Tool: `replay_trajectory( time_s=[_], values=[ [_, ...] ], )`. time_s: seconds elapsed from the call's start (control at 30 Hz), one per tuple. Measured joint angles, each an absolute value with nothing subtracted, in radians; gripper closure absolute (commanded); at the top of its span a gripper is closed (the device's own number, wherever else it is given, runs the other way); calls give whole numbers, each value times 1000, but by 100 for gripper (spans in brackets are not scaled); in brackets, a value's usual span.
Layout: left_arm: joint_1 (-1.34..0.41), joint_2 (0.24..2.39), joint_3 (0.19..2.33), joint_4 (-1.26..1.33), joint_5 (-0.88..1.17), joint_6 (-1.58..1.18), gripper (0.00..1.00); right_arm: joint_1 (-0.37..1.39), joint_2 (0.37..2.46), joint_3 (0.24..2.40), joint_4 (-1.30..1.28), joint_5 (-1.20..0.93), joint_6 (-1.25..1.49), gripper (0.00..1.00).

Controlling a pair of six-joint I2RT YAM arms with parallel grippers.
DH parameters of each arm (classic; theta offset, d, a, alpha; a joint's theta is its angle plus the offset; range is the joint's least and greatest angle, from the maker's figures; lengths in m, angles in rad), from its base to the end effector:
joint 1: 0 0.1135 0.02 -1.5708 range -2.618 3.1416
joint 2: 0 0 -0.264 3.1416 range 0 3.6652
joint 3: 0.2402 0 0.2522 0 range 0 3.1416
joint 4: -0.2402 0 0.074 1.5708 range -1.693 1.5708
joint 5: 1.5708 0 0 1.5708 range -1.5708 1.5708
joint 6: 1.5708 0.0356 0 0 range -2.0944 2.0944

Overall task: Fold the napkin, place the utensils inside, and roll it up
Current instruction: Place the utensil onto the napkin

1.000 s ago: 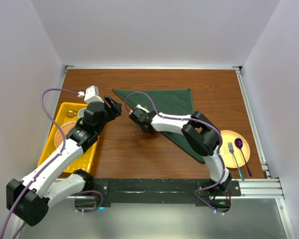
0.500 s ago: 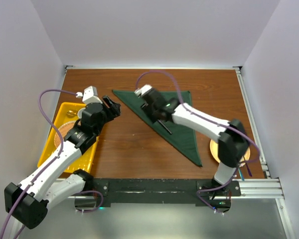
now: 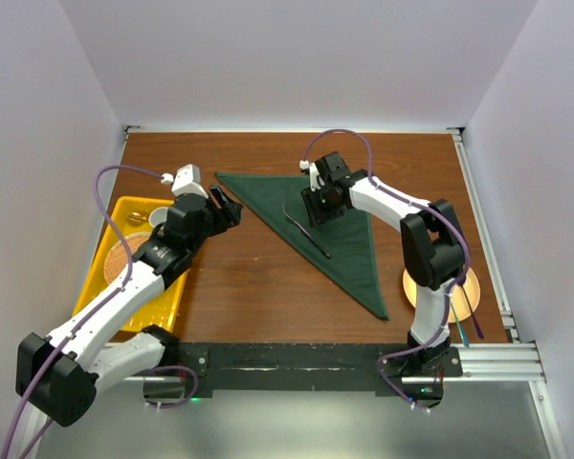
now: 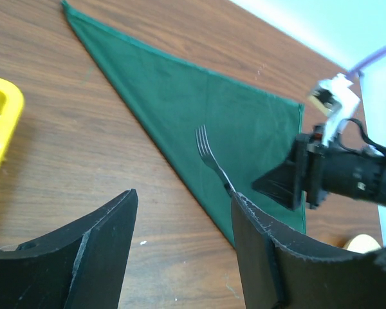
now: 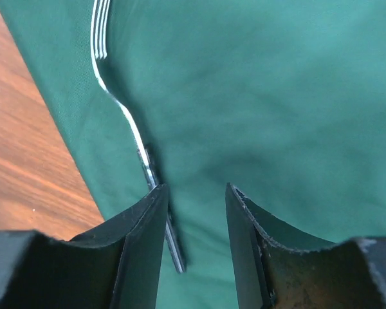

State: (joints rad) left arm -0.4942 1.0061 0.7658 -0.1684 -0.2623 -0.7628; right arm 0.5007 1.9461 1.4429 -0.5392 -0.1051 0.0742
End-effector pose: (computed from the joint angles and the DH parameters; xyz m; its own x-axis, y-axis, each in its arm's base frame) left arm 0.2072 -0.1011 0.2934 -0.4247 -0.5292 -0.7346 -0.0620 0.8265 -0.5595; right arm 0.3627 0.2027 0.1991 -0.7944 -0.3506 -0.4960 -0.4662 0.8754 0.1277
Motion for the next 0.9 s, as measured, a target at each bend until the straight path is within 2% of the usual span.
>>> replay_trajectory(
  time_s=[0.1,0.2,0.4,0.7,0.9],
  values=[
    [-493,1065,768,-119,-186,-748,30,496,1964,1440,-543,-170,67,53],
    [-493,1209,816,-92,-86,-746,32,494,1961,1430,-529,-197,68,52],
    [-534,1581,1037,-139,-9,-797,35,492,1896,1355,-540,-44,178,48],
    [-688,1909,1481,-439,-204,-985,42,470,1594,1284,-645,246,304,39],
    [-722,1996,1557,-570,-318,-1082,47,443,1483,1196,-666,281,307,39]
  ],
)
